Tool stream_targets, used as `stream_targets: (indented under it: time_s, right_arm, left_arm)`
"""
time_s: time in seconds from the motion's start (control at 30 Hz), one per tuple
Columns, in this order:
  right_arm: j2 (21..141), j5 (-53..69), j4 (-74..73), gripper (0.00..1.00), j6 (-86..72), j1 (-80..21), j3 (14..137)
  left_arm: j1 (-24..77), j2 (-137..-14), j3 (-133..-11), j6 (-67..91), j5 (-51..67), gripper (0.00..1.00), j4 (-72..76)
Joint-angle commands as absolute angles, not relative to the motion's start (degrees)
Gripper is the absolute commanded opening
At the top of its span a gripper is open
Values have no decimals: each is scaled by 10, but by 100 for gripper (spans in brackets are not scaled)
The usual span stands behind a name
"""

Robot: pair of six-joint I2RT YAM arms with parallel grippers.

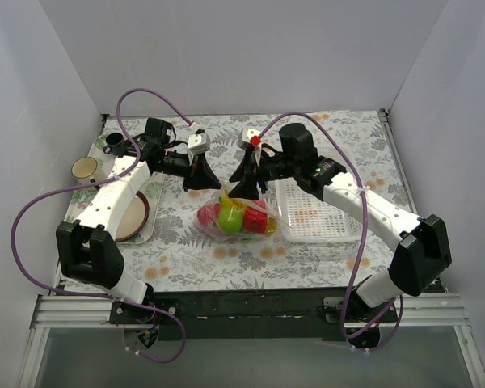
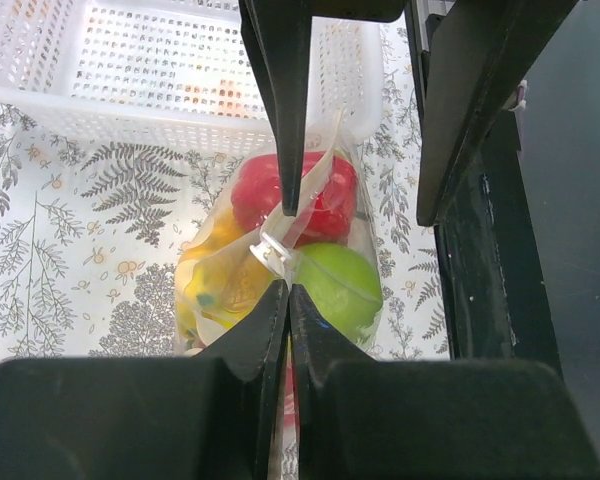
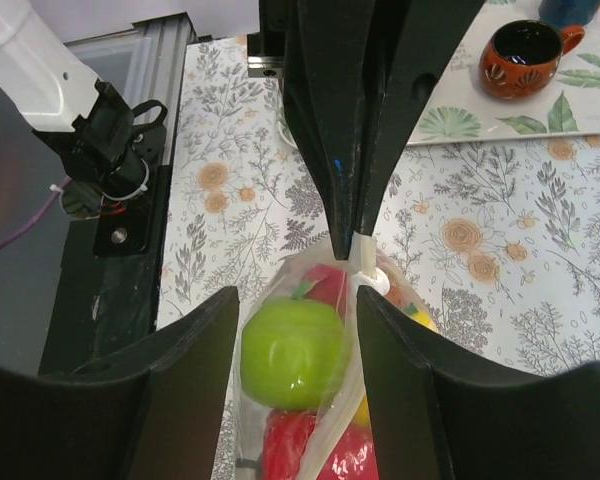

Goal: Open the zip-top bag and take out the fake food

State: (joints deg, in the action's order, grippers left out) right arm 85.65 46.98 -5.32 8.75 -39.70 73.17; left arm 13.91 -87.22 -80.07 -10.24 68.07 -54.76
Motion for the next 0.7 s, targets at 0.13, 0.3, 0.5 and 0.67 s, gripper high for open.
stream_targets:
  time_s: [0.13, 0.3, 0.5, 0.67]
  right_arm:
    - [887, 467, -5, 56, 64, -393, 748]
    - [904, 440, -4, 54, 72, -394, 763]
    - [917, 464, -5, 49, 63, -393, 784]
    - [920, 476, -5, 45, 65, -391, 795]
  left_arm:
    - [141, -853, -830, -91, 702, 0, -547]
    - [140, -849, -839, -105, 706, 0, -568]
    - [141, -849, -838, -115, 708, 0, -578]
    - [141, -848, -838, -121, 708, 0, -585]
